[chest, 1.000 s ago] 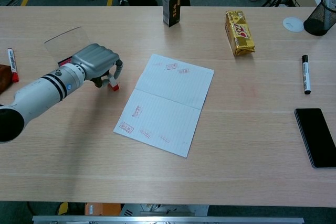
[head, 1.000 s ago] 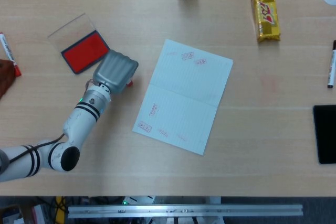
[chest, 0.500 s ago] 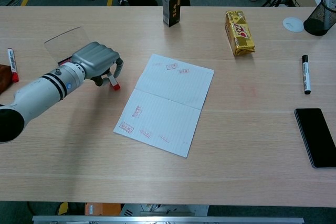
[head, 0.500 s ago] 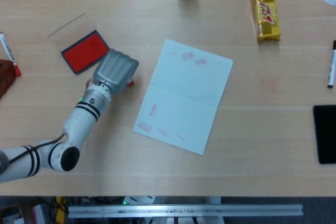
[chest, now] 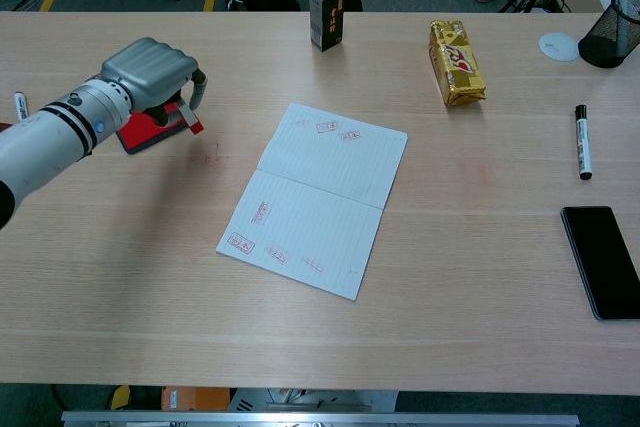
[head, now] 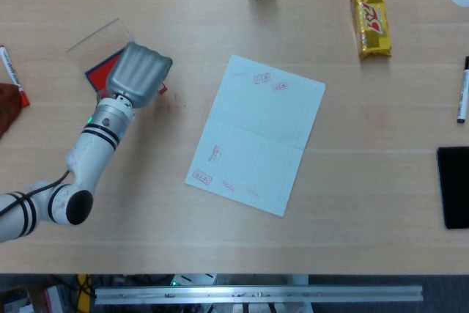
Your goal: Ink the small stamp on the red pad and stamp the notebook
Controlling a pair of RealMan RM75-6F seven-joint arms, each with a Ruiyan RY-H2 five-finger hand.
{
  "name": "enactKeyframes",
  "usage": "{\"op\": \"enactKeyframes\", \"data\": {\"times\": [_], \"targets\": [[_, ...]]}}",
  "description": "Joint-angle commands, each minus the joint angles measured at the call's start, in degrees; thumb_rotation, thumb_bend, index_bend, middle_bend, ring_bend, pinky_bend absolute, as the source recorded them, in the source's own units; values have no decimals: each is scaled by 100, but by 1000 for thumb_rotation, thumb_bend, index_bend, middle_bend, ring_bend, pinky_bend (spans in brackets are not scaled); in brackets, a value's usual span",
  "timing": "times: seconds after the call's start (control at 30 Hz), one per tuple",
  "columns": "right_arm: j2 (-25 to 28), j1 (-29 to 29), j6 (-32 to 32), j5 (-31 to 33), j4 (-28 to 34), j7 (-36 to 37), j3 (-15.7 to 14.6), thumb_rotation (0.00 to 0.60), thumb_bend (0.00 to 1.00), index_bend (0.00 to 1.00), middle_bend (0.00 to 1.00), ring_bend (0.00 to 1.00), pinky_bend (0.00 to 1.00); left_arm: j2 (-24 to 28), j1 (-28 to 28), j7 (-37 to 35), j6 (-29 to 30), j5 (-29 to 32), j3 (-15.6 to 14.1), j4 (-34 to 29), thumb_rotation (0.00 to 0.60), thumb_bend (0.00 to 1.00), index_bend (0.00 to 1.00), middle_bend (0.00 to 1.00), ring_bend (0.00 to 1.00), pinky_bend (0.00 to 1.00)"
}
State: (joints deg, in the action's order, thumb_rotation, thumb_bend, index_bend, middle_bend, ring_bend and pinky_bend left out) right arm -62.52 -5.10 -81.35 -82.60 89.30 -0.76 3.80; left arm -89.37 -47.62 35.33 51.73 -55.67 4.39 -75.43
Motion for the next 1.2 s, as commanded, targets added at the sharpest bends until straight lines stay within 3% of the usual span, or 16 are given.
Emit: {"op": "enactKeyframes", "data": {"times": [0.03,0.6,1.2], "targets": [[-1,5,-5,3,11,-15,0,600,310,227,314,230,265,28,-30,-75,-137,16,23,252,600,337,579,1000,1000,1000],[41,35,-32,47,169,-206,6,600,311,227,316,230,264,-571,-97,-713,-769,-426,-70,1979,600,337,596,1000,1000,1000],[44,65,-53,83,225,-281,11,600,310,226,323,230,264,-874,-117,-1127,-1131,-691,42,2698,600,337,598,1000,1000,1000]]}}
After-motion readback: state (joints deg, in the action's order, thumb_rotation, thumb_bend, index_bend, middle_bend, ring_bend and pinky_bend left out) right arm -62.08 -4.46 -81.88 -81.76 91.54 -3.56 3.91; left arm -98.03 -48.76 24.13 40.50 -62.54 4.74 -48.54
